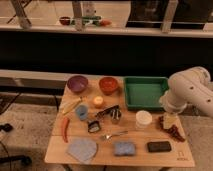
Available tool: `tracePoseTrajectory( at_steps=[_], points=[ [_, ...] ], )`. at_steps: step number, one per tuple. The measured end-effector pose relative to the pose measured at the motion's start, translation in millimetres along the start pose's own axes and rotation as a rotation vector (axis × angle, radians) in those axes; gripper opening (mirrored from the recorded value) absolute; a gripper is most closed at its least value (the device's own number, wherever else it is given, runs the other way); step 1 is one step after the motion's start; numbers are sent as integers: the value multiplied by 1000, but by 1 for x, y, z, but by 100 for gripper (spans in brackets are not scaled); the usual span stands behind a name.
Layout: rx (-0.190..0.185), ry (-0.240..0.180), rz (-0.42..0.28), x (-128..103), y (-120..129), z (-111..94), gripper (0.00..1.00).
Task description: Place banana in red bowl
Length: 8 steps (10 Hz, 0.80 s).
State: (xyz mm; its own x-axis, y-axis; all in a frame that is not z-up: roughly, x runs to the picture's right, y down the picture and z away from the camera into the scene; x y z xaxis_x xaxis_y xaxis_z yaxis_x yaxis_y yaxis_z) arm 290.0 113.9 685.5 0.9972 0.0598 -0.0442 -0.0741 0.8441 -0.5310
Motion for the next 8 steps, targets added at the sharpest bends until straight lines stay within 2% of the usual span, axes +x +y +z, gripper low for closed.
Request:
tracePoseTrajectory(
  at_steps=[2,5,6,8],
  points=[
    [19,-54,-14,-20,-16,7,80],
    [43,-150,-58,-65,-44,17,80],
    [47,-169,-64,-72,-48,18,80],
    [65,-226,-89,-103,-56,11,80]
  ],
)
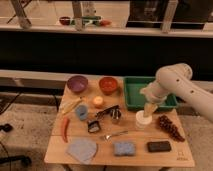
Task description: Place banana in red bowl
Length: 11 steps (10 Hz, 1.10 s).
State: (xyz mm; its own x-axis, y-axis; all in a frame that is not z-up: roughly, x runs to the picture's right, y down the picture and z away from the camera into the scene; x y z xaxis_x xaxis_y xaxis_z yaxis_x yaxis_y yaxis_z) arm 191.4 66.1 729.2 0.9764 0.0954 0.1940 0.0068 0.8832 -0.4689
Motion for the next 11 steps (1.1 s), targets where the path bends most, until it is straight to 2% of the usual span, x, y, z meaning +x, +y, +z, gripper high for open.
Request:
tracePoseTrajectory(
  at_steps=[2,9,11],
  points=[
    [5,-40,-23,-27,-6,-2,80],
    [7,-36,-21,-24,-6,-2,80],
    [16,-58,-39,-32,-8,-3,80]
  ],
)
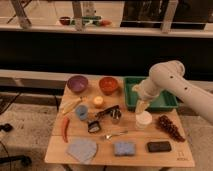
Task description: Place banana in red bowl
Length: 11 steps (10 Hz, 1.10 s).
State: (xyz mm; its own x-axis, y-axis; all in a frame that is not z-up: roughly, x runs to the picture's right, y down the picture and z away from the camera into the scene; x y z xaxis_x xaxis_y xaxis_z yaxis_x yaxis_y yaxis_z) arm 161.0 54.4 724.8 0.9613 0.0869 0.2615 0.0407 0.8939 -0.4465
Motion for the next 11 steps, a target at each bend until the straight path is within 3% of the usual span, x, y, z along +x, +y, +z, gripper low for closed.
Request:
tracePoseTrajectory(
  at_steps=[3,6,9,11],
  points=[
    [29,-86,-47,-40,-11,-1,80],
    [62,-203,-110,-119,-28,5,80],
    [90,-318,-173,-173,-39,6,80],
    [95,-345,-194,-187,-41,7,80]
  ],
)
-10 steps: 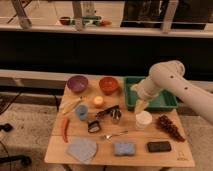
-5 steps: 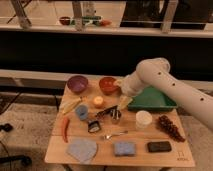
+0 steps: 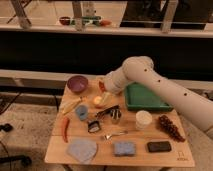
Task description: Place banana in red bowl
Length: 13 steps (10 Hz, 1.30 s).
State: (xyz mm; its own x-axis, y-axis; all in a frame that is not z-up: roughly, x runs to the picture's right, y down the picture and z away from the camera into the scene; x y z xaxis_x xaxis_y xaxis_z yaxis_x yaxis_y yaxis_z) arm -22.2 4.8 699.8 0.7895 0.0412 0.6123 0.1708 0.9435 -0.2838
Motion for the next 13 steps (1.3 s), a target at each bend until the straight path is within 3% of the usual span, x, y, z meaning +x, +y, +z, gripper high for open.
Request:
tracePoseTrajectory(
  at_steps=[6,9,13],
  points=[
    [-1,-3,-1,-1,0,1,80],
    [1,-62,-28,-17,-7,18,80],
    [10,-184,-80,-72,-27,65,80]
  ],
)
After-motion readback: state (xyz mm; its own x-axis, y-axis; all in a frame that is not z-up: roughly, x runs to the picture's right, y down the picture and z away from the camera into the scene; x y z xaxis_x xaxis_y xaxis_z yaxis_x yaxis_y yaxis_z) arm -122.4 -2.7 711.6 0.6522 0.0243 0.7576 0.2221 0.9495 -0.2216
